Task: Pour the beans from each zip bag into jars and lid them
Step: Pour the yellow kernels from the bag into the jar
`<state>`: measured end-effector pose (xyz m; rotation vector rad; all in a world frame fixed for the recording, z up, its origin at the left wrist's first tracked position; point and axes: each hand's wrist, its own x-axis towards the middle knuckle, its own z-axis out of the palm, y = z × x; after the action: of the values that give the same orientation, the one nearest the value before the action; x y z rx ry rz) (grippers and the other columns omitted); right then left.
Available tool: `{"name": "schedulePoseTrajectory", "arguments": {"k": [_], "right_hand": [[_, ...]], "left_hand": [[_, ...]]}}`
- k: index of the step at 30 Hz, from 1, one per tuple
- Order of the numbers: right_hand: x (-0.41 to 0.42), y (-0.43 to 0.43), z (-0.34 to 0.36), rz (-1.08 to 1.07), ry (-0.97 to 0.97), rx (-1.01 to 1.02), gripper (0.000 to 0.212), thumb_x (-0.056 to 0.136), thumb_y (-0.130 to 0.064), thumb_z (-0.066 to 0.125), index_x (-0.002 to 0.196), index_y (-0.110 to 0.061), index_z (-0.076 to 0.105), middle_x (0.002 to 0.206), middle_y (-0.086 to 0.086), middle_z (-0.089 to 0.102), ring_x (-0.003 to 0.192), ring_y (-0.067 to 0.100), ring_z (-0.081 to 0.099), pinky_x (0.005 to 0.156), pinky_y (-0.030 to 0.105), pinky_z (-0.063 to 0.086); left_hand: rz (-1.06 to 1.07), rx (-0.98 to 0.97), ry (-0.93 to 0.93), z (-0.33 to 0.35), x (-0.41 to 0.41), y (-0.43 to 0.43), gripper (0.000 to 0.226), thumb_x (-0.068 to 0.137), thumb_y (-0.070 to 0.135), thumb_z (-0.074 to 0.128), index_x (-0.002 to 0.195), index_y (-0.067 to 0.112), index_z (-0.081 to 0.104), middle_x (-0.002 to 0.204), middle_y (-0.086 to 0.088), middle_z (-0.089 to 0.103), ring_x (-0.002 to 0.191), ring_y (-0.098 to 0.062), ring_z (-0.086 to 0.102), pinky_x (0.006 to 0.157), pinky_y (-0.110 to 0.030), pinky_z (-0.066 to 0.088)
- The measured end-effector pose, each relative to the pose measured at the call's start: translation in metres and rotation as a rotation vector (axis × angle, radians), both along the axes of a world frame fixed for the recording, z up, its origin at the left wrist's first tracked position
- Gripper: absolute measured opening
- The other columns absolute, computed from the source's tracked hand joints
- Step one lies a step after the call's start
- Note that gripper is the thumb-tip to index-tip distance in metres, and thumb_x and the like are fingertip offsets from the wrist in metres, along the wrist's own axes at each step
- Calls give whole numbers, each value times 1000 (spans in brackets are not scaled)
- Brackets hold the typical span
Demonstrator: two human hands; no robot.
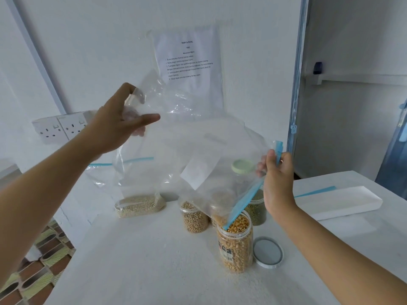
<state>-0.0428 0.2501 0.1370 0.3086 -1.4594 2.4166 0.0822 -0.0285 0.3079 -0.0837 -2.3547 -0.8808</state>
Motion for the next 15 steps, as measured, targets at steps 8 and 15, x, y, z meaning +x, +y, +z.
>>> {"name": "schedulePoseTrajectory", "arguments": {"k": [8,15], "right_hand": [[-8,7,-3,36,-94,-88,25,110,-27,42,87,-19,37,71,-4,38,57,8,36,58,23,35],[-6,8,-1,33,14,9,26,110,-22,42,86,-17,35,68,-7,40,56,5,34,56,19,37]], "left_hand": [[-42,-38,63,14,-27,38,43,86,49,78,97,13,58,62,-5,58,52,-17,52,57,-26,52],[-66,-42,104,22,-30,45,43,88,39,76,102,5,55,69,-18,57,55,-19,51,52,-19,51]]}}
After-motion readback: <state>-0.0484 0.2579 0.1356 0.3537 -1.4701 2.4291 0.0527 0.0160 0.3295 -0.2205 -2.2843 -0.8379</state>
